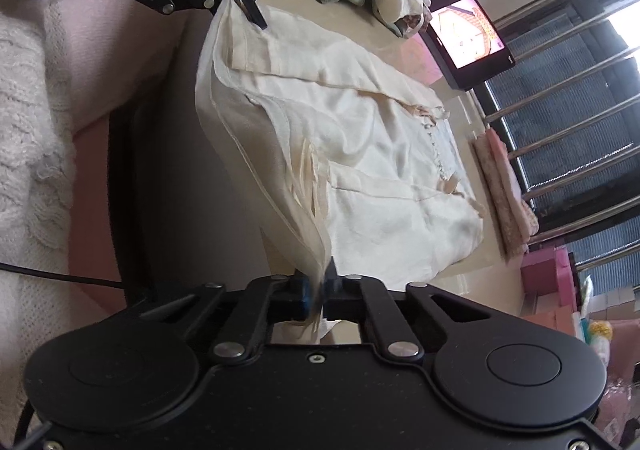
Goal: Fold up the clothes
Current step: 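Lift the held hem with both grippers and fold it toward the straps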
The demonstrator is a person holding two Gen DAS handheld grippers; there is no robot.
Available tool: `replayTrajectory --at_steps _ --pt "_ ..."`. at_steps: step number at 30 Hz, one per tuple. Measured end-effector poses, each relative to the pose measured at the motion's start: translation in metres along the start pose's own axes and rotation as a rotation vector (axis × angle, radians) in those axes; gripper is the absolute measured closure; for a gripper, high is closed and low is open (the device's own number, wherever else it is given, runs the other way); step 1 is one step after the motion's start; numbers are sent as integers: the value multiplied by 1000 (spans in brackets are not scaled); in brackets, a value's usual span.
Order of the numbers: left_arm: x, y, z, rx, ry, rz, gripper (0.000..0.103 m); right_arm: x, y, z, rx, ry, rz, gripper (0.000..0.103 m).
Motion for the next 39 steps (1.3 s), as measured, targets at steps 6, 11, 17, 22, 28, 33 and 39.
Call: replayTrajectory --at_steps 6,11,17,22,28,33,39 --pt "9 2 13 -27 51 12 100 18 5 -5 36 -7 -21 100" --pt "24 6 21 -61 60 -2 100 32 8 -4 86 4 -20 101" --pt "49 11 26 -106 32 -28 100 53 12 -3 106 54 -11 101" --pt "61 11 43 -84 19 -31 100 72 20 -8 97 107 -14 101" --pt "76 23 58 -81 23 -59 100 84 28 -15 113 126 -7 101" --pt "75 29 64 -71 -24 -69 101 87 32 -19 99 169 0 102" --pt "74 30 74 -55 -155 -67 101 88 36 -38 44 259 17 102"
Point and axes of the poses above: each gripper's, at about its wrist camera, not at the fingertips, and x roughly against the way its jaws point, z to its left, y to its top, the point moved 10 cm from there along -x, roughly the way its jaws point, and after that the axes turned 8 degrees about -x, right-handed, at the moved point
